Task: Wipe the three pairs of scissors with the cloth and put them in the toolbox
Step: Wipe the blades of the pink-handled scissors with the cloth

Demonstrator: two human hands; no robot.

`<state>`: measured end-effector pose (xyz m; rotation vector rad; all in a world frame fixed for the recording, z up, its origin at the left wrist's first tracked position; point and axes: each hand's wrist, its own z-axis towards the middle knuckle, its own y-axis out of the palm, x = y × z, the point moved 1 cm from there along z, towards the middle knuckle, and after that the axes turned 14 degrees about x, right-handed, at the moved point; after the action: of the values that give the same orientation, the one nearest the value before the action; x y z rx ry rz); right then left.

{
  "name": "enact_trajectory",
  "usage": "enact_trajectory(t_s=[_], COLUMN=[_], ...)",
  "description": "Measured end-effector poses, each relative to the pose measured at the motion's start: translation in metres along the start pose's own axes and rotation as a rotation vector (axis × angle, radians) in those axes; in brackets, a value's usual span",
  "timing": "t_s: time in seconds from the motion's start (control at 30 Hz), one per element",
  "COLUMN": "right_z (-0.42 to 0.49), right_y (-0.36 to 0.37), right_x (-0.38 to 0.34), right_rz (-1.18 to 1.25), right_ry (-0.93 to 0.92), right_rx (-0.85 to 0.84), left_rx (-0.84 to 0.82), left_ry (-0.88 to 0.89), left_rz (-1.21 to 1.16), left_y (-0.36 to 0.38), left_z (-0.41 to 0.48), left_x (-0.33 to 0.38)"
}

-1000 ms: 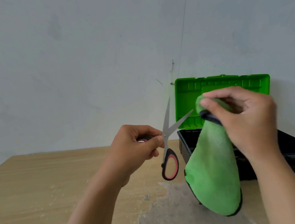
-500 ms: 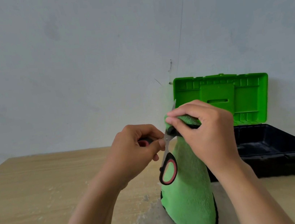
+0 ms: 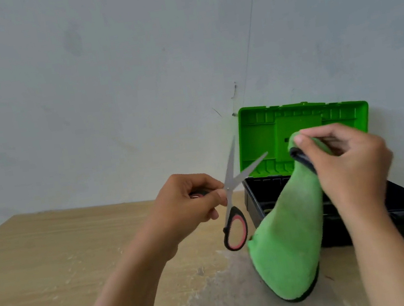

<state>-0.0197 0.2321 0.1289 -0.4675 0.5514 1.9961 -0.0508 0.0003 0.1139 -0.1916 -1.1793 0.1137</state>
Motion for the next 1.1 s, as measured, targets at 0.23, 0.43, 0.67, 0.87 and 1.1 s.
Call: enact_trajectory(t_s=[0.23, 0.43, 0.67, 0.87, 1.1], right_z=[0.004, -0.005, -0.008, -0.011, -0.018], right_y=[-0.003, 0.003, 0.005, 0.010, 0.016], right_x=[-0.013, -0.028, -0.030, -0.028, -0.029], right_rz=[0.374, 0.483, 0.491, 0.448, 0.428], right_ry=[0.364, 0.384, 0.450, 0.476, 0.500], right_rx=[-0.289, -0.503, -0.496, -0.411, -0.418], left_rx=[-0.107, -0.205, -0.233, -0.158, -0.127], left_ry=[-0.149, -0.174, -0.123, 0.130, 0.131], left_rz=[-0.207, -0.252, -0.184, 0.166, 0.282], left_y=[-0.013, -0.014, -0.012, -0.007, -0.005], left_z=[0.002, 0.001, 0.003, 0.001, 0.004], left_x=[0.006, 0.005, 0.000, -0.003, -0.014])
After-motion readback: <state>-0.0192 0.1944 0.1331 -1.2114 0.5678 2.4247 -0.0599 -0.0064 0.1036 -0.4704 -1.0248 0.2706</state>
